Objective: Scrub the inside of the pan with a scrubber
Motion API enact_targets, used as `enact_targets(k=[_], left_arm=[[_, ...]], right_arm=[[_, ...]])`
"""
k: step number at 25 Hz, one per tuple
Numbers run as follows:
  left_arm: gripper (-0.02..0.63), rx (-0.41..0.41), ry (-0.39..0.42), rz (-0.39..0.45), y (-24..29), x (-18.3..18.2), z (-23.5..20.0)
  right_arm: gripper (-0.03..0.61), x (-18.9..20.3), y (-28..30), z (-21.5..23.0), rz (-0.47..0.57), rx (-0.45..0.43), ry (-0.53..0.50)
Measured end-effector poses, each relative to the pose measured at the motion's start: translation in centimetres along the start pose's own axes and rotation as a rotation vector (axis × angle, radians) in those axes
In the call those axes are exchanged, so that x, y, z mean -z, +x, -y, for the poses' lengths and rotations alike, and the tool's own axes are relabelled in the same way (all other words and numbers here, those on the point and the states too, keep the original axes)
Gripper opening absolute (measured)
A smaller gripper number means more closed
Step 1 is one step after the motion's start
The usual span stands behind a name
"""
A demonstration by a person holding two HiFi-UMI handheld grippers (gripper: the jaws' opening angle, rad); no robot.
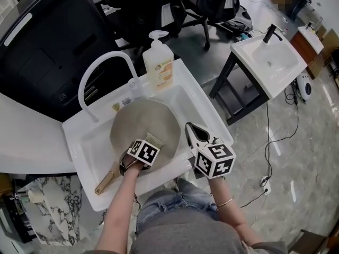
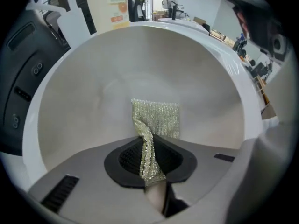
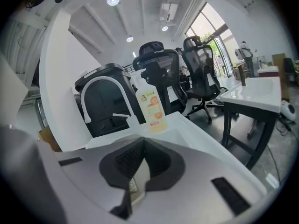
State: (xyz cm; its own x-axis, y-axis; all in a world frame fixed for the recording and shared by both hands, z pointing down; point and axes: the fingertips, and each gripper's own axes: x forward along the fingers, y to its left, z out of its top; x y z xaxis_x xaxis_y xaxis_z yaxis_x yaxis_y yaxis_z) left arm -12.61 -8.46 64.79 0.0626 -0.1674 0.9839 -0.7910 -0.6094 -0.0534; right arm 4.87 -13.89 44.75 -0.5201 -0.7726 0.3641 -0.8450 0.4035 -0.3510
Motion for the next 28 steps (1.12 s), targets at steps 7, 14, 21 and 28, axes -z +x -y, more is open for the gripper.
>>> enact_targets(k=[7, 14, 21, 28], left_arm=[[0.063, -0.108, 0.101, -0.069, -0.5, 1.9, -2.6], [0.063, -0.25, 0.203, -0.111, -1.2, 2.3, -5.1], [0.064, -0.41, 0.323, -0.156, -2.2, 2.3, -8.8], [0.064, -0.532, 0.37, -0.154, -3.6, 1.1, -11.5]], right_arm=[[0.011, 0.1, 1.4, -1.3, -0.019, -0.034, -0.015], [0.011, 0.3, 2.5, -2.4, -0.041, -0.067, -0.028], [0.011, 0.1, 3.1, -2.8, -0.045, -0.086, -0.035], [0.011, -0.1, 3.2, -2.2, -0.046, -0.09, -0.037]])
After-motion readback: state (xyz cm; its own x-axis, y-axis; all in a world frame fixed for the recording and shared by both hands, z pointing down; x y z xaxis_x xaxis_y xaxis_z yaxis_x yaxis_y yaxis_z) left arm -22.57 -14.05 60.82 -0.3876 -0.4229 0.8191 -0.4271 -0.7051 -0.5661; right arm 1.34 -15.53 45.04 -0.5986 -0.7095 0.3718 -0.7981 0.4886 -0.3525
